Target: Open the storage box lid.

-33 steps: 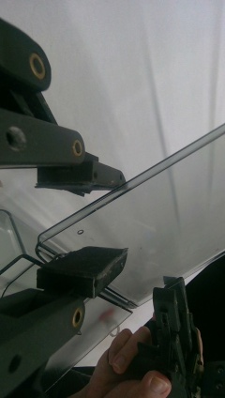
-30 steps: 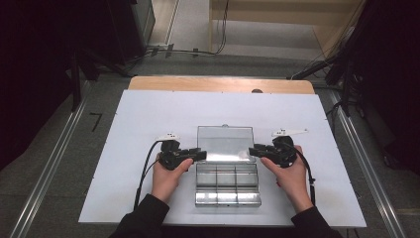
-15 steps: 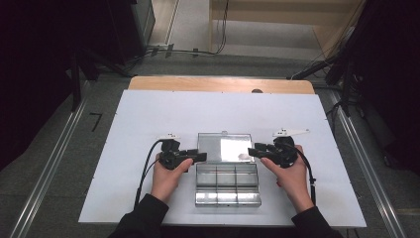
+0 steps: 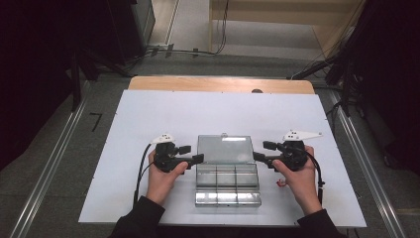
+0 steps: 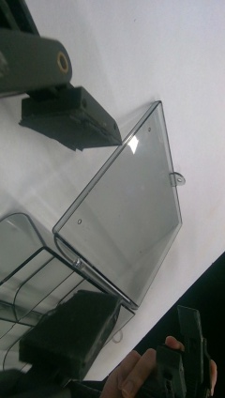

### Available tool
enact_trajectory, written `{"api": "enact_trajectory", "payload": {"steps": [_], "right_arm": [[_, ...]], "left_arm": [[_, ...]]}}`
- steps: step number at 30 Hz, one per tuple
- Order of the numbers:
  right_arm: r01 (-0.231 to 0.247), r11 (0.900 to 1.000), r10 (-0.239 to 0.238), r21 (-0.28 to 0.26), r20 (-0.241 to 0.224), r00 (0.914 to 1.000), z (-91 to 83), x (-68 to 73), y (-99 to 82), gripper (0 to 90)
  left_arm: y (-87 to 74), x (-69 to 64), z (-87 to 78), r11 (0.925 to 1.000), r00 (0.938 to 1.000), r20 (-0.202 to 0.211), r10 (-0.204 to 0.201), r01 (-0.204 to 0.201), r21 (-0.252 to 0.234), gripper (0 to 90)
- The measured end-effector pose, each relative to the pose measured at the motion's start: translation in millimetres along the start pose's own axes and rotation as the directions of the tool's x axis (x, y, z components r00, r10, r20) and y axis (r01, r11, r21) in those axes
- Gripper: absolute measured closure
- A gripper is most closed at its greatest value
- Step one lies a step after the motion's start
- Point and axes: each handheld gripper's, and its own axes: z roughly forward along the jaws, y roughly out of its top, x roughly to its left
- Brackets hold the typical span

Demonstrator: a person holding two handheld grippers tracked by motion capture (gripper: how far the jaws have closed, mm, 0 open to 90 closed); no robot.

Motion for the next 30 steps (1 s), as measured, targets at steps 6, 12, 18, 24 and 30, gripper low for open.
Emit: {"api": "enact_trajectory", "payload": {"steps": [6,12,18,24,30], "right_arm": [[0.005,1.0,-0.005,-0.001,-0.009,0.9999,-10.2,-1.5,-6.4,19.7],[0.006,1.0,-0.006,0.003,0.004,1.0,-25.6,-5.0,-14.1,16.6],[0.023,0.9997,-0.023,0.006,-0.02,0.9995,-36.0,-7.2,-22.8,11.9],[0.043,0.9991,-0.043,0.0,-0.027,0.9987,-47.5,-6.0,-29.7,7.5],[0.023,0.9997,-0.023,0.001,-0.012,0.9997,-54.0,-9.0,-35.9,0.0]], "left_arm": [[-1.4,-4.4,-10.5,0.9989,0.999,0.014,0.043,-0.043,-0.019,9.0],[-3.5,-5.6,-22.2,0.9966,0.9972,0.008,0.075,-0.075,-0.034,3.8],[-8.0,-7.3,-31.7,0.9941,0.9939,0.038,0.103,-0.102,-0.038,0.0],[-10.6,-9.3,-42.2,0.9896,0.9908,0.029,0.133,-0.131,-0.059,0.0],[-13.9,-11.2,-50.3,0.9869,0.9883,0.025,0.15,-0.149,-0.063,0.0]]}}
